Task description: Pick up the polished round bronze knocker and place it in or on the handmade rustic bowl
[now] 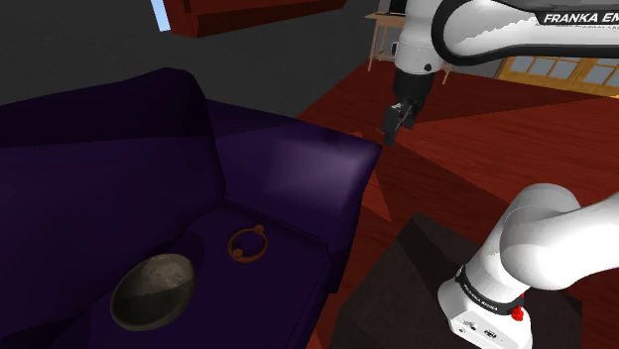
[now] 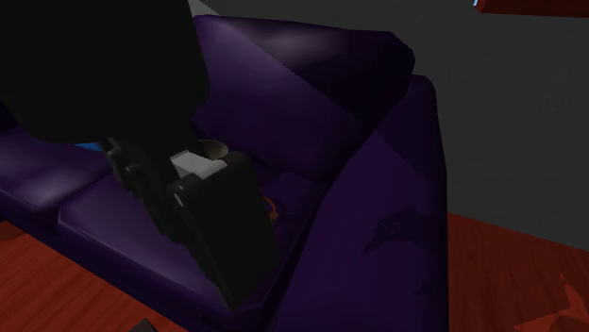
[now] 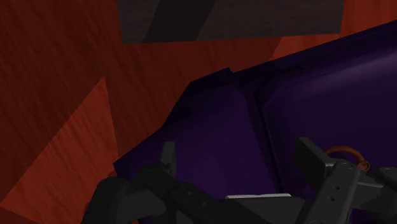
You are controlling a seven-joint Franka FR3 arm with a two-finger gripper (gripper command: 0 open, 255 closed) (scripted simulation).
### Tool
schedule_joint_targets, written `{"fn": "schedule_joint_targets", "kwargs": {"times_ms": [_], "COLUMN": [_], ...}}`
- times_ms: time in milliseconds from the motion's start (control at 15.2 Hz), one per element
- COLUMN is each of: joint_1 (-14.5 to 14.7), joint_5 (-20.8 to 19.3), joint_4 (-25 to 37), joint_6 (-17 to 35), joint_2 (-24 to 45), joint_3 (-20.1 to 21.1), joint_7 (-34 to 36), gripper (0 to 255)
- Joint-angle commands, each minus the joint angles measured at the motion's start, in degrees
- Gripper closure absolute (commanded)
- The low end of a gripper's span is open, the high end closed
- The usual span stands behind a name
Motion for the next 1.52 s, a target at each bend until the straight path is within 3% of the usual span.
{"fn": "schedule_joint_targets", "kwargs": {"times_ms": [0,726,1452], "joint_1": [0.00,2.22,4.00], "joint_5": [0.00,3.61,4.01], "joint_4": [0.00,-2.51,4.38], "joint_6": [0.00,19.77,35.81], "joint_2": [0.00,17.36,40.10], "joint_3": [0.00,3.77,7.28], "joint_7": [0.00,5.13,10.07], "gripper": [0,0,0]}}
